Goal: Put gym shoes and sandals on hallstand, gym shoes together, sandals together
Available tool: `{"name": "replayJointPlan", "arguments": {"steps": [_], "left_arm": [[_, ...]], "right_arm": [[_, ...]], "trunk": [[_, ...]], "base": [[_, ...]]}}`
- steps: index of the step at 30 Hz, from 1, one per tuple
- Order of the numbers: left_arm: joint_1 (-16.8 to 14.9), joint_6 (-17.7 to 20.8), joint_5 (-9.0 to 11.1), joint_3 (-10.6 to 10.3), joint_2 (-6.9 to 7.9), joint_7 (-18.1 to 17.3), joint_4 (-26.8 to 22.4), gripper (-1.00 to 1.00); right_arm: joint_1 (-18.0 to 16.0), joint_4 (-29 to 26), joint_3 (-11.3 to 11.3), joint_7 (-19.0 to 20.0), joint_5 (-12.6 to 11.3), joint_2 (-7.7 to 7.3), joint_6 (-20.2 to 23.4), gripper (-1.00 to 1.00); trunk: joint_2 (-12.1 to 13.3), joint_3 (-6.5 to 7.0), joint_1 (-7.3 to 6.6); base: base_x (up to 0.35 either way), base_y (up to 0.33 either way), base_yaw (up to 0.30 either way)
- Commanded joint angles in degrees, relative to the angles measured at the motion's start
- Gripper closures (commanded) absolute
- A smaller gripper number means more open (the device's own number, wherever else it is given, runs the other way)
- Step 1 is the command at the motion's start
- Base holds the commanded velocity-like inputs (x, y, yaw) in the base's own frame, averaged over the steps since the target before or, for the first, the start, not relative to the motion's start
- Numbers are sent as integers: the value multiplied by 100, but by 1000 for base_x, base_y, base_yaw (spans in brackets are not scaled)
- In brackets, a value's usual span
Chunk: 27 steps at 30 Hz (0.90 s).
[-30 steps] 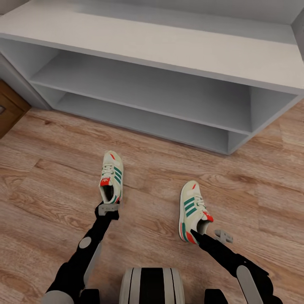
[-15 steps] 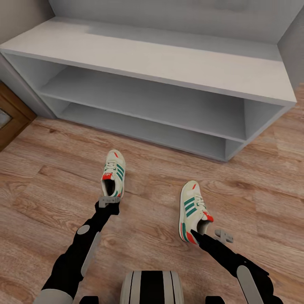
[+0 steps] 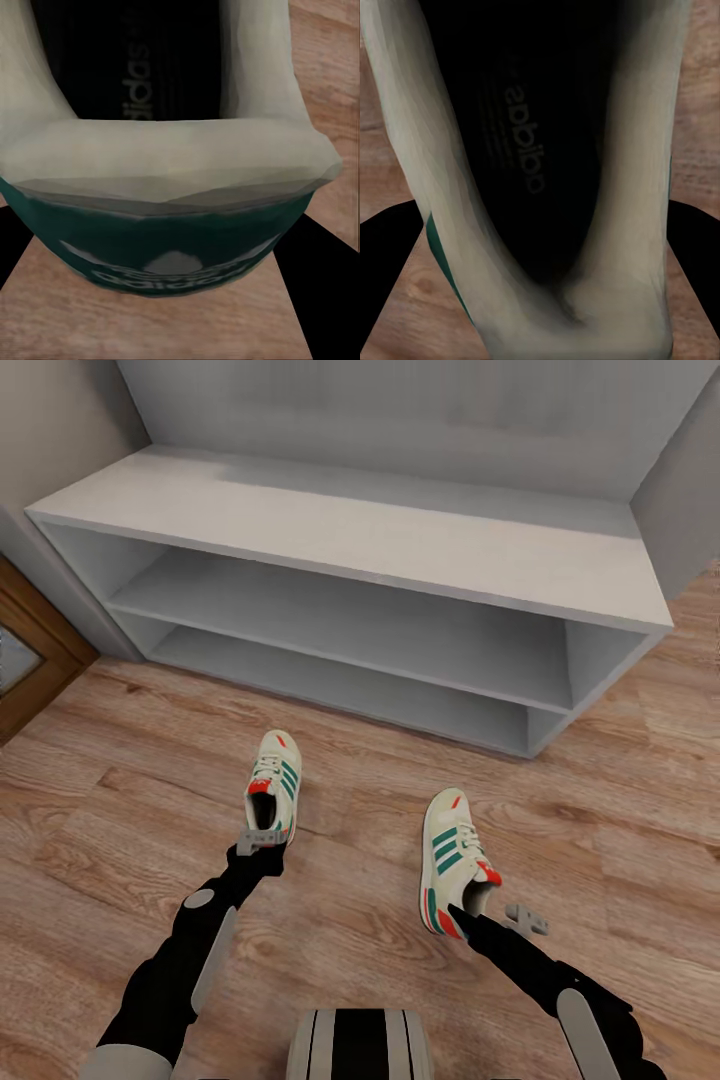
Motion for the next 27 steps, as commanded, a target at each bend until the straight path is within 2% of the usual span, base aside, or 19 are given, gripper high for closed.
{"name": "replayJointPlan", "arguments": {"steps": [1, 7, 12, 27], "left_arm": [[-1, 53, 26, 5, -2, -15, -7, 100], [-1, 140, 35, -6, -2, -15, -2, 100], [-1, 141, 35, -6, -2, -15, 1, 100], [-1, 137, 35, -6, -2, -15, -7, 100]], "right_arm": [[-2, -3, -12, 25, 9, 0, 32, 100], [-2, -3, -17, 27, 9, -1, 32, 100], [-2, -3, -25, 27, 9, -2, 32, 100], [-2, -3, -11, 27, 9, 6, 32, 100]], "trunk": [[0, 19, -3], [8, 155, -19], [15, 283, -32], [15, 375, -32]], "base": [[0, 0, 0], [0, 0, -8], [0, 0, -163], [0, 0, -223]]}}
